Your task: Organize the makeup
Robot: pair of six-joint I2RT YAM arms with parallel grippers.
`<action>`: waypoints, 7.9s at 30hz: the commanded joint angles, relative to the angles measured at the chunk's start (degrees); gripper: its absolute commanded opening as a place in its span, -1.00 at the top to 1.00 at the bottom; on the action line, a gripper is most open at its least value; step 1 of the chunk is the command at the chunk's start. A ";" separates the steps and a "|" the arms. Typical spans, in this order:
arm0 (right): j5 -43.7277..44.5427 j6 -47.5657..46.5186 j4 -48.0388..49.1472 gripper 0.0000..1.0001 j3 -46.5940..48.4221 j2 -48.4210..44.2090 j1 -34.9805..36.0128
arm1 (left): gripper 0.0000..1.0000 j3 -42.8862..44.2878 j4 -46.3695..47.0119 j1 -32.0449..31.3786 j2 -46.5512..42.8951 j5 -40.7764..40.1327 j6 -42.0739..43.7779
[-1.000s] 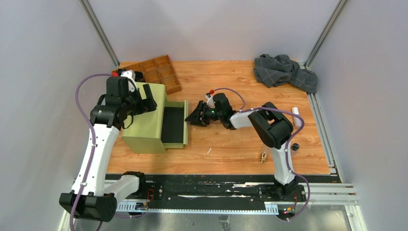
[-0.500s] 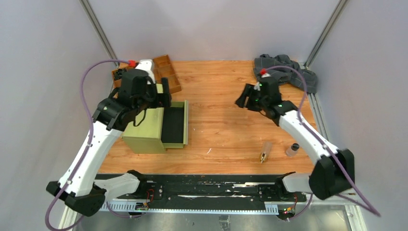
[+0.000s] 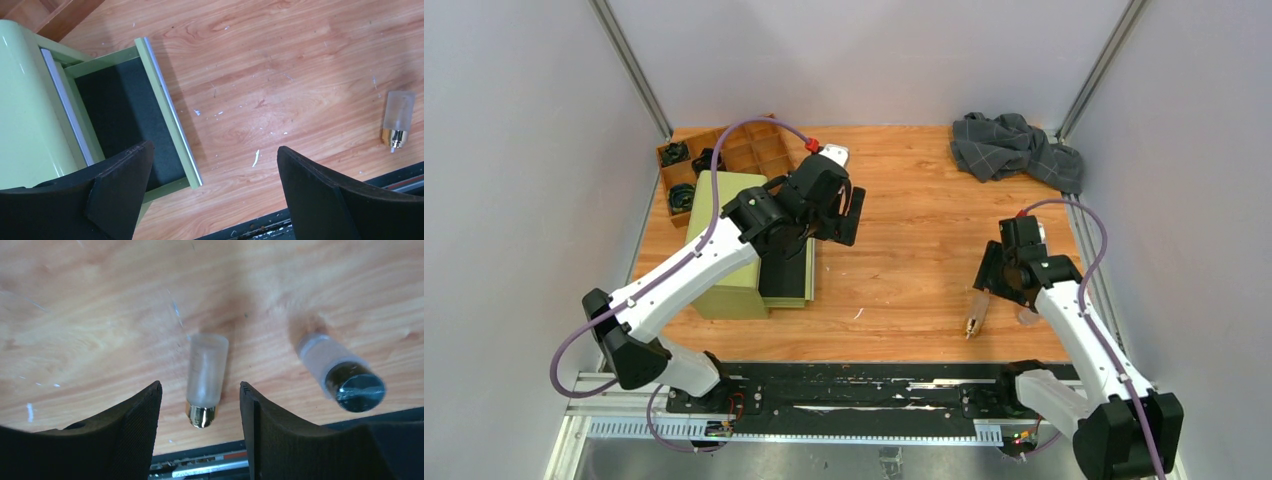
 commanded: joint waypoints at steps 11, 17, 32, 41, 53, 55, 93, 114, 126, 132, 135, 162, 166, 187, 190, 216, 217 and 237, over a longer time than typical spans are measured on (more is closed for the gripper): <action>-14.35 5.41 8.34 0.02 -13.47 7.94 -1.07 | -0.96 -3.61 3.24 -0.42 -4.27 -3.13 -1.06; -15.95 5.14 11.22 0.40 -14.92 10.22 -0.98 | -0.96 -3.71 3.22 -0.42 -4.56 -3.46 -1.06; -26.87 6.70 28.62 0.71 -4.80 15.09 16.12 | -0.96 -6.06 3.33 -0.27 -8.58 -8.17 -3.08; -30.03 8.15 33.54 0.72 20.41 34.94 31.88 | -0.96 -8.63 0.77 11.65 -18.82 -5.96 -4.90; -35.44 15.70 36.97 0.48 48.15 63.86 37.52 | -0.96 -10.80 -2.89 16.01 -32.23 -13.94 -9.87; -33.16 14.64 33.15 0.09 53.89 67.10 38.34 | -0.96 -10.56 -3.42 16.01 -32.97 -14.89 -9.90; -0.27 -4.42 9.54 -0.14 16.46 27.30 -26.19 | -0.96 -10.74 1.40 16.01 -17.50 2.32 4.04; 1.54 -26.00 4.78 -0.29 34.55 54.48 -26.32 | -0.96 -8.57 3.01 16.01 -11.38 2.98 6.35; -11.66 -25.13 5.93 0.41 35.28 58.59 -26.90 | -0.96 -9.63 2.94 16.01 -12.88 1.38 5.90; -17.61 -21.84 5.27 0.81 34.69 57.02 -24.15 | -0.96 -10.18 3.05 16.01 -13.20 0.98 5.83; -21.31 -18.81 5.86 0.86 33.26 53.59 -21.25 | -0.96 -10.37 3.08 16.01 -13.68 0.80 5.74; -31.05 15.74 26.43 0.62 54.22 64.14 32.47 | -0.96 -10.96 0.12 16.98 -25.87 -8.38 -0.05; -31.06 19.34 28.41 0.57 58.06 68.50 35.06 | -0.96 -10.72 -0.86 16.98 -26.00 -8.20 0.03; -15.09 3.21 21.17 -0.33 33.78 41.76 21.73 | -0.96 -11.48 0.41 16.96 -22.75 -0.78 0.75; -8.08 -0.23 14.60 -0.33 27.37 33.34 14.27 | -0.96 -11.11 1.47 16.97 -21.02 2.13 0.93; 46.49 55.12 -47.92 -0.69 18.69 27.33 3.80 | -0.96 -7.56 4.85 16.80 -11.50 12.55 2.00; 45.47 55.38 -48.01 -0.75 18.38 28.11 3.81 | -0.96 -7.39 4.83 16.80 -11.10 12.72 1.73; 34.99 20.68 -8.71 -0.99 -1.17 9.83 -1.12 | -0.96 -0.71 3.89 10.00 -4.64 10.47 -1.68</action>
